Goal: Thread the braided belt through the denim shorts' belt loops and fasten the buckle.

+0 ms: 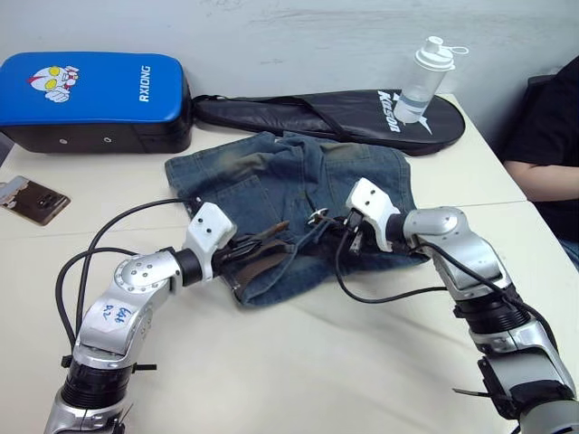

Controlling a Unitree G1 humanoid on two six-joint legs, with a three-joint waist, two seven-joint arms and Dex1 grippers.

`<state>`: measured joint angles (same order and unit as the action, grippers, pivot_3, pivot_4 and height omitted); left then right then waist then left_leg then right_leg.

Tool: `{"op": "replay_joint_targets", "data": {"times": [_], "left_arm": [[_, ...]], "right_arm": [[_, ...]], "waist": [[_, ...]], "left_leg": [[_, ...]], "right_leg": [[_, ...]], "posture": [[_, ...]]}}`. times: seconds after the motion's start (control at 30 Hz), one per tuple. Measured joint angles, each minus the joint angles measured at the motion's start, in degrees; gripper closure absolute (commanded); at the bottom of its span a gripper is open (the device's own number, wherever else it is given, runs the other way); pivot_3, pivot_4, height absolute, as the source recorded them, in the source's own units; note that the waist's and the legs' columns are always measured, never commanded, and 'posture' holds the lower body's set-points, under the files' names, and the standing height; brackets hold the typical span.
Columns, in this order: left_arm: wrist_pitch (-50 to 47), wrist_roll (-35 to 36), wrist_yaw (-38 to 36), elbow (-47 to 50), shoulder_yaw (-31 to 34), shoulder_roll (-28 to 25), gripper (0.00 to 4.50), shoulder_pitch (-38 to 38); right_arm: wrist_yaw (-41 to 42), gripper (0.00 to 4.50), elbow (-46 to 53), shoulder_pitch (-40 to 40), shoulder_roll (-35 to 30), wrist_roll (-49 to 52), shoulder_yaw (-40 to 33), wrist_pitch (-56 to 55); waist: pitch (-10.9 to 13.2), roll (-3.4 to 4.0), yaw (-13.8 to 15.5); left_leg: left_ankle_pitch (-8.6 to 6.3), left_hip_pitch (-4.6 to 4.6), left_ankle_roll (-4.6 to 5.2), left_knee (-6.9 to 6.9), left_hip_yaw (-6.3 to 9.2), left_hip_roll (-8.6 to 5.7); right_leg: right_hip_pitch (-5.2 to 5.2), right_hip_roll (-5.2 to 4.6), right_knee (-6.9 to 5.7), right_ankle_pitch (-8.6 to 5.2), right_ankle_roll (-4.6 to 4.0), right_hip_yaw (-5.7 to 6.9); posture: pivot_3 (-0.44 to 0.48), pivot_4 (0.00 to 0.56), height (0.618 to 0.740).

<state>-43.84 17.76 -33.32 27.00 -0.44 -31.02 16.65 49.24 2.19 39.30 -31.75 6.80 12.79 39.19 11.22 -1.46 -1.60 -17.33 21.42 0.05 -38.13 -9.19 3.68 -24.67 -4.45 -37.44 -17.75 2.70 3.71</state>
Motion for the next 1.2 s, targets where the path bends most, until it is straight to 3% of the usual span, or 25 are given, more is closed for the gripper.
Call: {"op": "replay_joint_targets", "data": {"times": [0.4, 0.83, 1.2], "left_arm": [[-0.6, -0.5, 4.0, -1.5, -2.9, 3.7, 4.50, 3.6], [4.0, -4.4, 6.2, -9.9, -5.4, 7.4, 4.50, 9.1], [3.3, -3.1, 8.9, -6.2, 0.2, 7.8, 4.50, 6.3]], "right_arm": [[-2.1, 4.43, 0.0, 0.6, 1.0, 3.7, -2.5, 3.4], [-2.5, 4.43, 2.7, 0.6, 0.9, 5.4, -2.5, 4.7], [-6.7, 4.43, 4.8, 0.1, 0.6, 5.5, -2.7, 9.4]], "waist": [[0.0, 0.00, 0.0], [0.0, 0.00, -0.1], [0.0, 0.00, 0.0]], "left_leg": [[0.00, 0.01, 0.00, 0.01, 0.00, 0.00], [0.00, 0.03, 0.00, 0.04, -0.02, 0.01], [0.00, 0.04, 0.00, 0.04, -0.01, 0.01]], "right_leg": [[-0.01, 0.02, 0.01, 0.00, 0.00, 0.00], [-0.04, 0.04, 0.02, 0.00, 0.00, 0.01], [-0.03, 0.01, 0.04, 0.00, 0.00, 0.01]], "posture": [[0.000, 0.150, 0.740], [0.000, 0.150, 0.740], [0.000, 0.150, 0.740]]}}
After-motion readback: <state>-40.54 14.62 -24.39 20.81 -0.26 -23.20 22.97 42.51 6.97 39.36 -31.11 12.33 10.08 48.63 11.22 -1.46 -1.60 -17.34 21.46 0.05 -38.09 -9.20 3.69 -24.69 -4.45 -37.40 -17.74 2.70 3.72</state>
